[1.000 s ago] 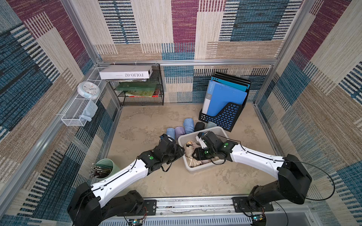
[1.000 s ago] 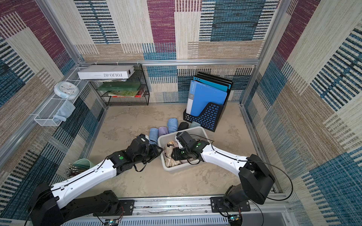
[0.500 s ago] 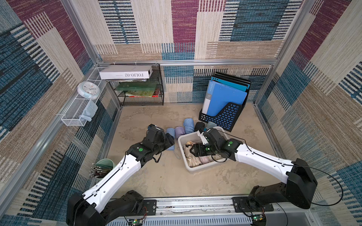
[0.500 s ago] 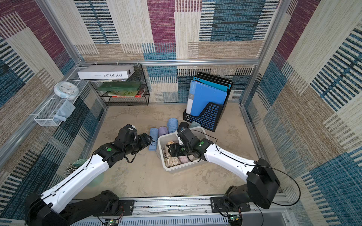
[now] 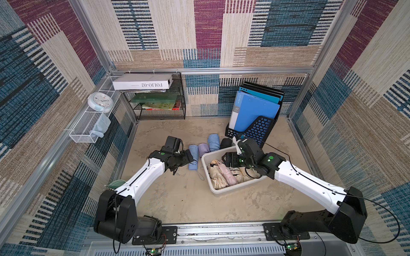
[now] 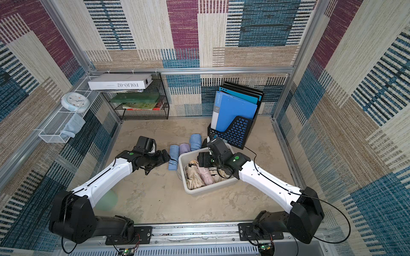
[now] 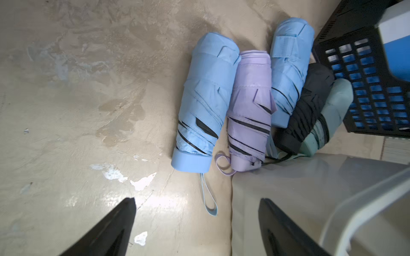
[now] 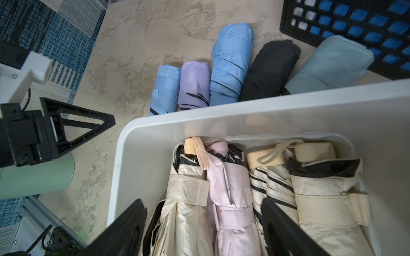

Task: Put the umbrella into the storage box
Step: Place the umbrella in the storage box, then pick up the umbrella from the center of the board.

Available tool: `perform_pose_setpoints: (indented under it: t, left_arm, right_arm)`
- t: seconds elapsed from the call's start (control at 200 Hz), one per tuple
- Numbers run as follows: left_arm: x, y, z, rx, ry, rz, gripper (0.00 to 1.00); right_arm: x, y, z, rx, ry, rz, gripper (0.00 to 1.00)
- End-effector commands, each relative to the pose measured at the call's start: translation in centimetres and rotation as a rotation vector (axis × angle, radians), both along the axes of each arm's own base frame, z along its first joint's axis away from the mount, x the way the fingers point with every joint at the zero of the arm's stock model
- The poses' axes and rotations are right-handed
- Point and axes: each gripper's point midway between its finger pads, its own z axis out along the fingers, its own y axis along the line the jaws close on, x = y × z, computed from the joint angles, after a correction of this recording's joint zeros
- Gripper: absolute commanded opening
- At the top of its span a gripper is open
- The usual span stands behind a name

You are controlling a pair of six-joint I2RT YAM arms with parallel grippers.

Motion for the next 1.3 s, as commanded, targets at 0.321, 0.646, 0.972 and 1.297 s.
perform_pose_setpoints:
  t: [0.321,0.646,0.972,1.297]
  left_arm:
    - [1.7,0.2,-0.2,0.021,-0.021,-0.065,0.93]
    - [3.6,-0.4,-1.4,0.049,0.012,-0.098,0.98]
    - [7.7,-1.9,-3.7,0.107,0.039,-0.136,0.99]
    - [9.0,-1.4,-6.7,0.285,0.115,-0.194,0.86]
  right_arm:
    - [0.7,-2.7,0.6,0.009,-0.028,-0.058,0.85]
    - [0.5,-4.2,1.0,0.032,-0.061,-0.093,0.85]
    - [0.4,-4.4,0.9,0.024,-0.041,-0.098,0.85]
    - [0.1,-5.1,1.1,0.036,-0.047,-0.131,0.85]
